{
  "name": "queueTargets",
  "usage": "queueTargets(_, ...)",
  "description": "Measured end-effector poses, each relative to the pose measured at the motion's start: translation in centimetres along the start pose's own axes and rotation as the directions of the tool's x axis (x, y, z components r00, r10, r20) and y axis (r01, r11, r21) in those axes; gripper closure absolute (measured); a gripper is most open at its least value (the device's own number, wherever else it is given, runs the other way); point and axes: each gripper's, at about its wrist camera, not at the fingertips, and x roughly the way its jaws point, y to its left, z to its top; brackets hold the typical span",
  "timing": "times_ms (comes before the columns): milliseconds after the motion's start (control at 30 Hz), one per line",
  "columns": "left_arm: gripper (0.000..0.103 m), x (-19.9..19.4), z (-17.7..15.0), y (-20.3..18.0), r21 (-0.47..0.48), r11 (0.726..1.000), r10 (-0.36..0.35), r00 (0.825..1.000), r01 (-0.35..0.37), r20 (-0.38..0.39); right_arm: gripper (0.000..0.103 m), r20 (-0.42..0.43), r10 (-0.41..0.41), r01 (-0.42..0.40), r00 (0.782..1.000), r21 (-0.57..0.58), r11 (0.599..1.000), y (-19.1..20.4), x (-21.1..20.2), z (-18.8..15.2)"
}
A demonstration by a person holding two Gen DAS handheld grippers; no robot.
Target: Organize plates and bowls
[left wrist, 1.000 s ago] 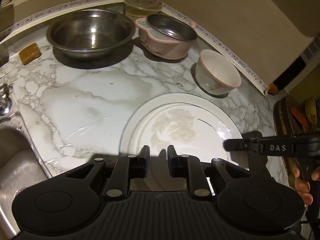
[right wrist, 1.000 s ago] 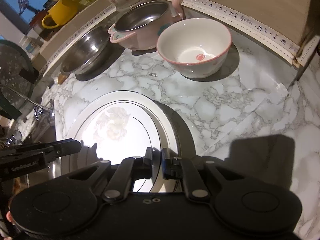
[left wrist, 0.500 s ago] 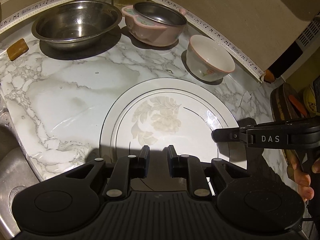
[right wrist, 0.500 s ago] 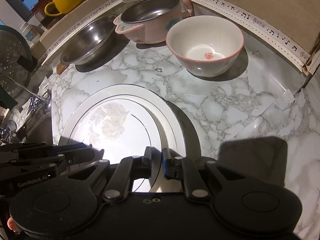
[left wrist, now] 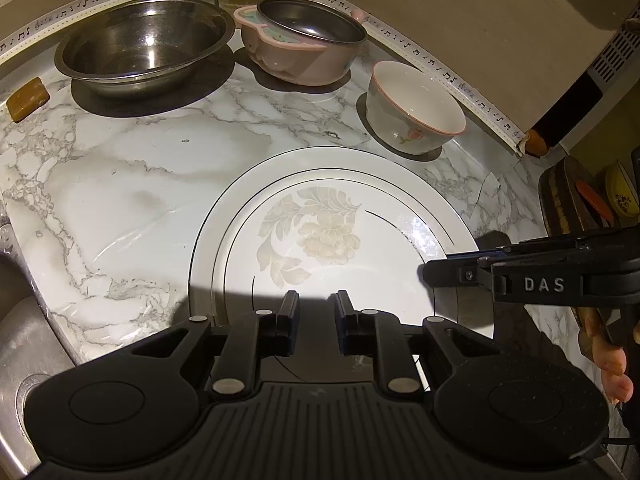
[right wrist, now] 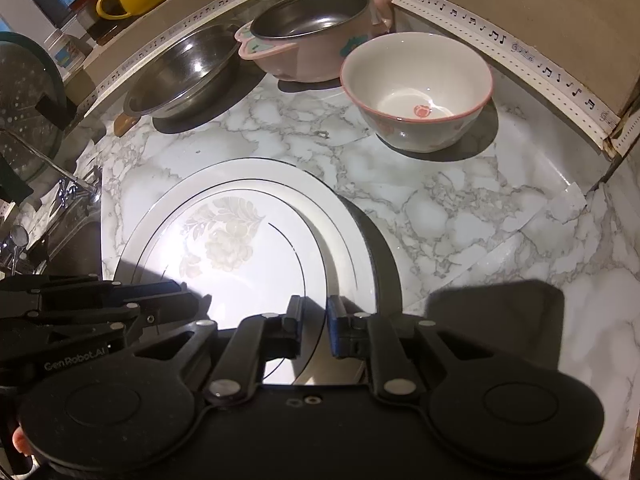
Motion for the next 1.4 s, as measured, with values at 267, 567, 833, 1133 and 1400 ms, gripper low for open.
queueTargets(267, 0.085, -0.4, 0.0, -0.1, -0.002, 1.000, -0.011, 1.000, 0.011, 0.006, 0.078, 0.013, 0.005, -0.005, 1.000, -0.020, 1.000, 0.4, -0.9, -0.1)
queueTargets(567, 0.085, -2.6, 0.5, -1.1, 0.056, 0.998, 0.009, 0.997, -0.014, 0.078, 0.070, 0.058, 0.021, -0.016, 0.998, -0.090, 0.996, 1.8, -2.4, -0.1)
queueTargets(833, 0.073, -4.5, 1.0, -0.8, 0.065, 0.995, 0.067, 0.987, -0.077, 0.148, 0.057, 0.114, 0.028, -0.010, 0.993, -0.153, 0.988, 3.1, -3.9, 0.2)
queueTargets(1133, 0.038, -6.0, 2.1, 0.5, 0.034, 0.990, 0.123, 0.969, -0.133, 0.214, 0.043, 0.160, 0.043, -0.016, 0.986, -0.167, 0.986, 3.7, -4.6, 1.2)
queueTargets(1400, 0.029, -7.1, 4.0, 2.5, -0.027, 0.979, 0.201, 0.944, -0.201, 0.262, 0.022, 0.207, 0.066, -0.029, 0.976, -0.174, 0.984, 4.9, -4.5, 3.7)
